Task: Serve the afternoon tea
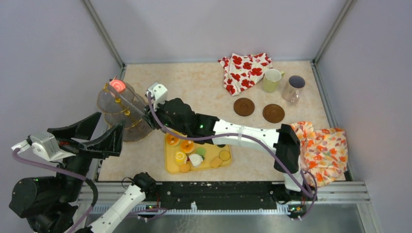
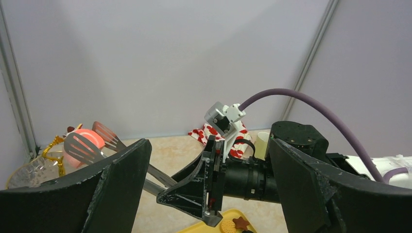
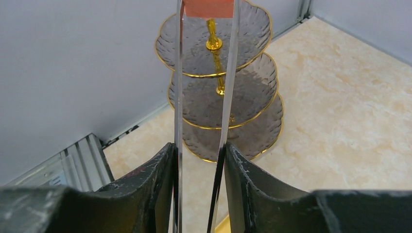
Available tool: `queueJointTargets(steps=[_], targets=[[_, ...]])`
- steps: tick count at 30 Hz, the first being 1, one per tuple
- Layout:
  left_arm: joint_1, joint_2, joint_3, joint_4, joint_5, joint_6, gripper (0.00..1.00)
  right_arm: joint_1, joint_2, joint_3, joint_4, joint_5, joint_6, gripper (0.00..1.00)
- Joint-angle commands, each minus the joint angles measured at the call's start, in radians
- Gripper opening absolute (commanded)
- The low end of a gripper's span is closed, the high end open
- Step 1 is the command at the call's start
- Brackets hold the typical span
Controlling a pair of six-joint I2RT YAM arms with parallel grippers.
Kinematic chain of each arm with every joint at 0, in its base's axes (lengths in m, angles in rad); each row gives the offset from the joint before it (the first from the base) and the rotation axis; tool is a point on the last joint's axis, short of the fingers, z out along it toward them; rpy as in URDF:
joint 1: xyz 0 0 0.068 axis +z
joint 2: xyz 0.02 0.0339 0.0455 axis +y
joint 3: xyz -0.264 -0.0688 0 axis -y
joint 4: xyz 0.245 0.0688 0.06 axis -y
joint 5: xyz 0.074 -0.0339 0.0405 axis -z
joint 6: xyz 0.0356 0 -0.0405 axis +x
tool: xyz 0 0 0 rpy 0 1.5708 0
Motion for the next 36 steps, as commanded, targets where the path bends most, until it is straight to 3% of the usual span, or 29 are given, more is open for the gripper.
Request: queueJointTargets(steps=[1, 14, 36], targets=[[0.002, -0.005, 0.000, 0.003, -0.008, -0.016, 0.99, -0.003, 0.014, 0.056, 0.026, -0.011, 0.014, 0.38], [0.002, -0.004, -0.012, 0.005, -0.017, -0.012, 0.99, 0.002, -0.079, -0.099, 0.071, 0.003, 0.022, 0.38], [0.002, 0.000, -0.041, 0.026, 0.006, -0.038, 0.99, 0.009, -0.185, -0.203, 0.151, 0.022, 0.005, 0.37]])
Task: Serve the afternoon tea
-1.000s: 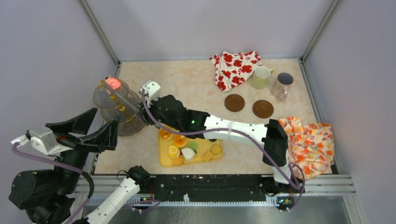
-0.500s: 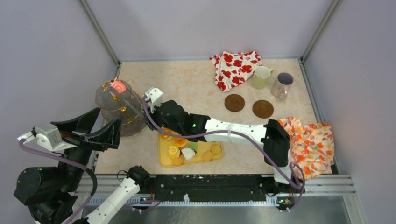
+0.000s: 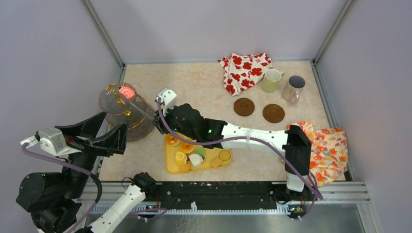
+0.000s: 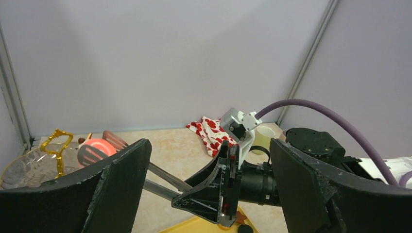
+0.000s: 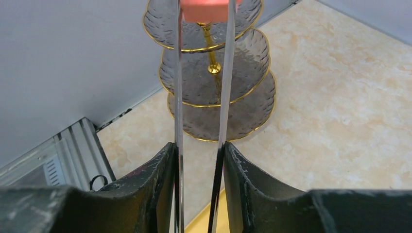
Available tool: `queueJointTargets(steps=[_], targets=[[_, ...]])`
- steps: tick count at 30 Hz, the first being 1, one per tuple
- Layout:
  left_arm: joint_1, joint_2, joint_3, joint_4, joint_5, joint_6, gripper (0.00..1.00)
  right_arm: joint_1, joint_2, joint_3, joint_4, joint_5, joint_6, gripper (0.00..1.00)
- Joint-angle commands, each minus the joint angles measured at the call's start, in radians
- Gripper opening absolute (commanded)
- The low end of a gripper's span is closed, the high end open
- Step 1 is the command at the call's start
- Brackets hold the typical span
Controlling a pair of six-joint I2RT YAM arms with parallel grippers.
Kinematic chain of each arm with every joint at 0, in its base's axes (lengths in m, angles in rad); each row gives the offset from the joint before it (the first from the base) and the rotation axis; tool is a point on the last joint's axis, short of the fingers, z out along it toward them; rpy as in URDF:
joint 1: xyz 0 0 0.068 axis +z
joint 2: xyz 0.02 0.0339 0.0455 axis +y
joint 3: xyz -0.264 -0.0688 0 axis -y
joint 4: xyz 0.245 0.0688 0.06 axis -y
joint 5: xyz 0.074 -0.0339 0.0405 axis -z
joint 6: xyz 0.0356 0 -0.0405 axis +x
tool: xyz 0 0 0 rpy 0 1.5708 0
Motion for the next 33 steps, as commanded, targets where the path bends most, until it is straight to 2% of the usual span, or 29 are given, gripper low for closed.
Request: queueJointTargets(steps=[1, 11, 24, 33], targets=[[0.002, 0.000, -0.009, 0.025, 0.010, -0.017, 0.99, 0.007, -0.088, -0.007, 0.102, 0.013, -0.016, 0.37], [0.002, 0.001, -0.019, 0.036, 0.016, -0.020, 0.99, 0.008, -0.080, 0.010, 0.086, 0.003, -0.042, 0.38], [0.003, 0.005, -0.026, 0.044, 0.019, -0.018, 0.99, 0.008, 0.053, 0.176, -0.047, -0.011, -0.038, 0.40], [0.003, -0.001, -0.037, 0.045, 0.019, -0.018, 0.99, 0.008, 0.058, 0.165, -0.054, -0.011, -0.016, 0.41]])
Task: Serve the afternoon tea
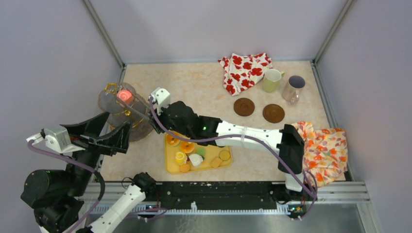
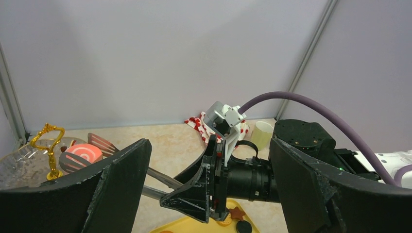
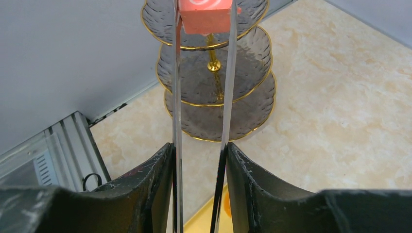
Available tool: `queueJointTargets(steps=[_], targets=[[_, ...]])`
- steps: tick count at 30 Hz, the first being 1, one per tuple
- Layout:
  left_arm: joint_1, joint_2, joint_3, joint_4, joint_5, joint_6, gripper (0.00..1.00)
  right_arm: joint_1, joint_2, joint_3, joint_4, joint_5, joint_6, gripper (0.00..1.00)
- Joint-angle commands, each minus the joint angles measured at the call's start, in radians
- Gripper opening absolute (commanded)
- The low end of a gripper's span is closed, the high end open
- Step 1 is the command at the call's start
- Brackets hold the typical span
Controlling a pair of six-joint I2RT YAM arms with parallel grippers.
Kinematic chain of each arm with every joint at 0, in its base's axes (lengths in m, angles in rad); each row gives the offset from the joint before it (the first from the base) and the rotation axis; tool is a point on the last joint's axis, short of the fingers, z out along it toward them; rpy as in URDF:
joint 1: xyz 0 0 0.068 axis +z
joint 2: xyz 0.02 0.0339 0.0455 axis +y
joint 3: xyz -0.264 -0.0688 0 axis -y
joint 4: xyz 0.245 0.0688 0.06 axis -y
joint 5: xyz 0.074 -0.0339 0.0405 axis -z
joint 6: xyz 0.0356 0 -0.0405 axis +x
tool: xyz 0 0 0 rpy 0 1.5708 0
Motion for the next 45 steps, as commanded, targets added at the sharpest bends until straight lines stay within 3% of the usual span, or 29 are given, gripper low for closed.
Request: queueJointTargets(steps=[1, 7, 16, 24, 33, 45], targets=[[0.003, -0.001, -0.013, 0.042, 0.012, -0.004, 0.99, 0.008, -0.004, 0.044, 0.042, -0.004, 0.016, 0.41], [0.002, -0.009, -0.024, 0.042, 0.009, -0.006, 0.99, 0.008, -0.005, 0.055, 0.033, 0.000, 0.013, 0.48], [0.002, -0.010, -0.026, 0.046, 0.011, -0.011, 0.99, 0.008, -0.048, 0.050, 0.031, 0.013, 0.008, 0.46], [0.002, 0.009, -0.022, 0.056, 0.025, -0.008, 0.99, 0.007, -0.173, -0.050, 0.046, 0.051, -0.017, 0.45], [0.002, -0.001, -0.072, 0.062, 0.033, -0.016, 0.99, 0.008, -0.388, -0.325, -0.029, 0.132, 0.036, 0.45], [0.002, -0.048, -0.311, 0.111, 0.009, 0.011, 0.99, 0.008, -0.681, -0.729, -0.243, 0.145, 0.265, 0.45]])
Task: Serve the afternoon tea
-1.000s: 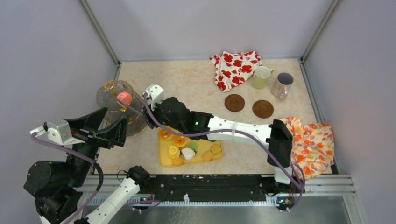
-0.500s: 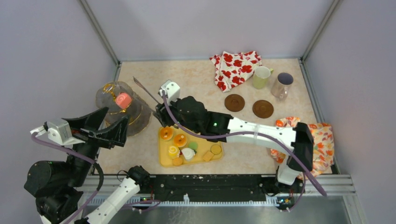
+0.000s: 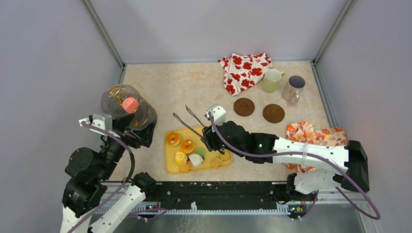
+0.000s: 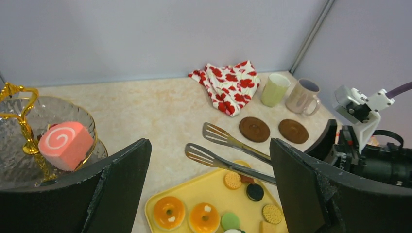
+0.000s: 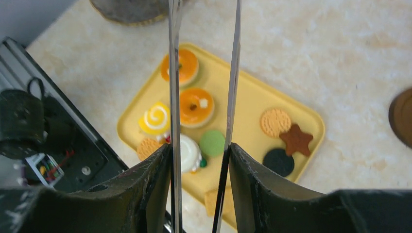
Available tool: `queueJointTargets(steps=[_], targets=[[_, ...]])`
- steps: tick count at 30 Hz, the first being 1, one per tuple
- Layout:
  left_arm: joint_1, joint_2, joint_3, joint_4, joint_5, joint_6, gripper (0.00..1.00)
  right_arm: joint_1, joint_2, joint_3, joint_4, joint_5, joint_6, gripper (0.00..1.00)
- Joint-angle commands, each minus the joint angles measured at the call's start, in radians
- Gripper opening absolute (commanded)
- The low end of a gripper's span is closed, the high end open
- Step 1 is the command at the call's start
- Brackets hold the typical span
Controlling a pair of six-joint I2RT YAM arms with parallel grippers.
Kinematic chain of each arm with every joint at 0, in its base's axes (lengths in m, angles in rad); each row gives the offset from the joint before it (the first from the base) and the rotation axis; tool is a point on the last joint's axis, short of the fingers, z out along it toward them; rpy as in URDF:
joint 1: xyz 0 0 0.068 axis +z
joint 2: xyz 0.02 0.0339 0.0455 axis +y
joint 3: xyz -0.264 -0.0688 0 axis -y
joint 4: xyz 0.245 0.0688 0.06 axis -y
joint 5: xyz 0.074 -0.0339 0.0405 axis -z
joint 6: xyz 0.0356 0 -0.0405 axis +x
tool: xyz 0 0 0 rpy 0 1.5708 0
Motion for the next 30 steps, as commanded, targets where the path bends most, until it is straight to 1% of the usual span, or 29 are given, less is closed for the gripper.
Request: queueJointTargets(steps=[1, 4, 8, 14, 21, 26, 30], targets=[[0.003, -0.038, -0.094, 0.071, -0.021, 0.023, 0.99, 0.007, -0.084, -0.115, -0.080, -0.024, 0.117, 0.45], [0.002, -0.060, -0.167, 0.081, -0.035, 0.032, 0.99, 0.008, -0.110, -0.170, -0.099, -0.081, 0.141, 0.45], [0.003, -0.089, -0.256, 0.088, -0.065, 0.044, 0.99, 0.008, -0.120, -0.204, -0.087, -0.166, 0.131, 0.45], [0.002, -0.146, -0.346, 0.108, -0.114, 0.066, 0.99, 0.008, -0.065, -0.236, -0.030, -0.244, 0.094, 0.46], [0.003, -0.166, -0.361, 0.117, -0.118, 0.080, 0.99, 0.008, 0.011, -0.205, -0.023, -0.248, 0.075, 0.48], [0.002, -0.164, -0.356, 0.111, -0.116, 0.081, 0.99, 0.008, 0.020, -0.215, -0.028, -0.215, 0.073, 0.48], [0.002, -0.164, -0.349, 0.103, -0.112, 0.072, 0.99, 0.008, 0.024, -0.224, -0.024, -0.226, 0.073, 0.49]])
